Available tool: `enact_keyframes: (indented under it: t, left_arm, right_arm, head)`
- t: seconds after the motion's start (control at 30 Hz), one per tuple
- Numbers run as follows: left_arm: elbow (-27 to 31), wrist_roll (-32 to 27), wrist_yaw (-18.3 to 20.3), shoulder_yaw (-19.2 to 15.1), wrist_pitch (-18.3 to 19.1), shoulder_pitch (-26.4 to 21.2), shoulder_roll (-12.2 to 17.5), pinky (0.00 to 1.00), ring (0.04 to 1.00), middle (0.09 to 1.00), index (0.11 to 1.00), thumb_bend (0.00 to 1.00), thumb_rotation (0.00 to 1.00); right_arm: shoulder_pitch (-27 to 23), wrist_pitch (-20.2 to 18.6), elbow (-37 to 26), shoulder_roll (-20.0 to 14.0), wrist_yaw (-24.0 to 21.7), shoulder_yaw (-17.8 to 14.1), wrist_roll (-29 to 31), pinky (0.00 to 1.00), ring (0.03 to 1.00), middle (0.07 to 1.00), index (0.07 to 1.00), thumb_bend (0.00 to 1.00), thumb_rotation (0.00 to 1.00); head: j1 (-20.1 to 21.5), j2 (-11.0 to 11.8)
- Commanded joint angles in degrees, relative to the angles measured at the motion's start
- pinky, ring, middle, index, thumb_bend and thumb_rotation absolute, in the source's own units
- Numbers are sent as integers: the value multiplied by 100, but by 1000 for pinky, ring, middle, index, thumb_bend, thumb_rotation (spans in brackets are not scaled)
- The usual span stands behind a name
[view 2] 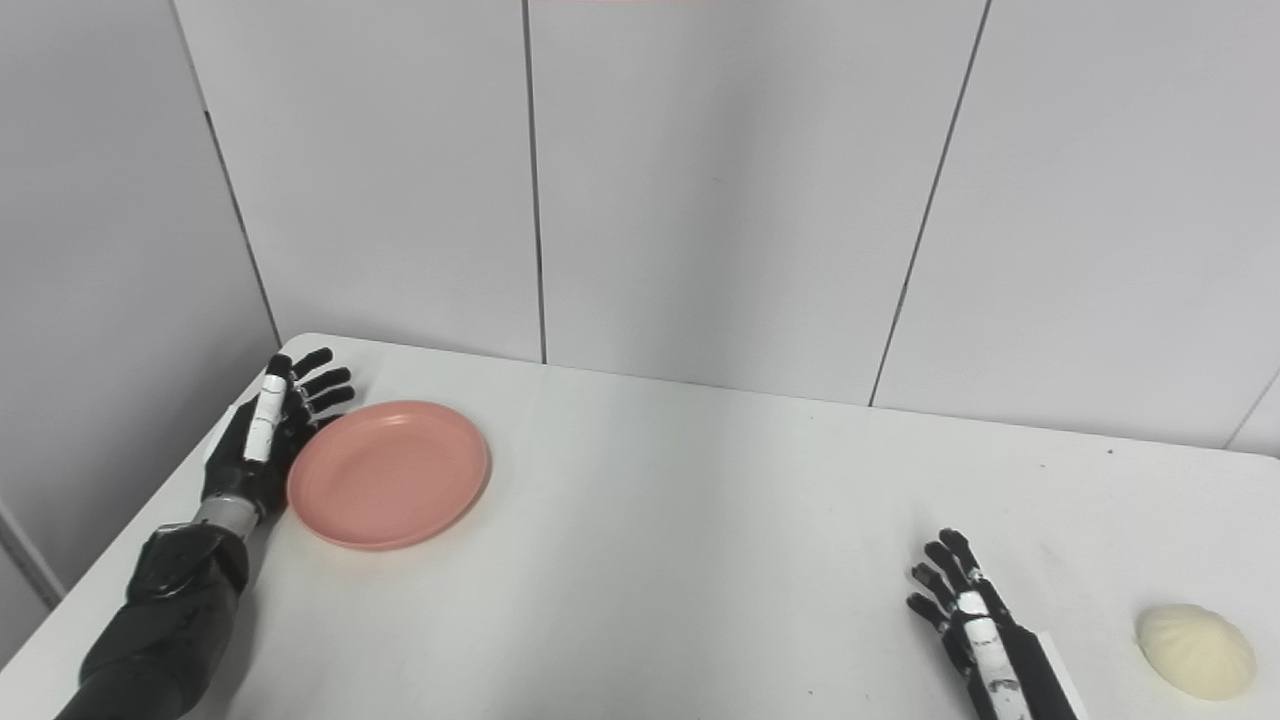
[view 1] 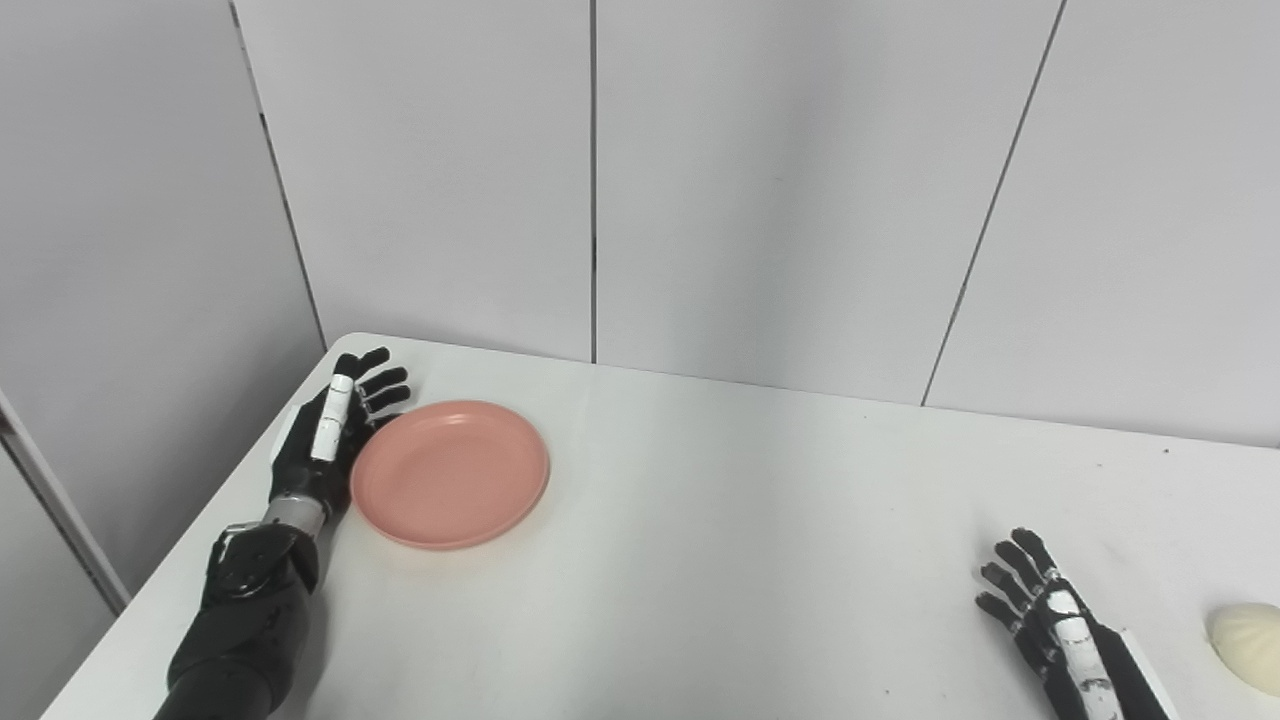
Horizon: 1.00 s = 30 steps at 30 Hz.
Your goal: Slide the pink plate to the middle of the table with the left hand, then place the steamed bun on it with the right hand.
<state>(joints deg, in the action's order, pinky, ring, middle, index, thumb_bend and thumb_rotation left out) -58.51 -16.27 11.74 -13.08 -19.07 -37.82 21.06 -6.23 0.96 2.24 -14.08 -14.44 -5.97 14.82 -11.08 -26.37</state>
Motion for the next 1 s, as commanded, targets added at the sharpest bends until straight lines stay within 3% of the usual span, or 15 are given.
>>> enact_keyframes:
  t: [0.0,0.47,0.67,0.8,0.97]
  left_arm:
    - [105,72,64,75,204,-135,-43,652,771,763,775,935,860]
    - [362,-51,226,136,367,-181,-330,665,778,774,790,917,854]
    - [648,76,153,302,532,-152,-502,651,763,757,776,914,859]
    - [955,300,110,536,716,-33,-674,717,781,764,799,913,874]
    - [1110,527,-25,696,866,35,-831,695,774,760,788,900,887]
  right_arm:
    - [82,-63,-61,56,-36,58,39,887,917,948,947,779,869]
    - [62,-35,-35,53,11,122,-103,879,916,950,956,743,866]
    - [29,-34,2,54,2,166,-118,884,923,957,955,747,859]
    - [24,-38,-11,67,6,179,-118,878,920,954,950,765,852]
    - [10,26,32,60,-20,204,-141,881,922,955,958,760,852]
  head:
    - [7,-5]
    - [60,5]
    - [83,21]
    - [97,21]
    - [117,10]
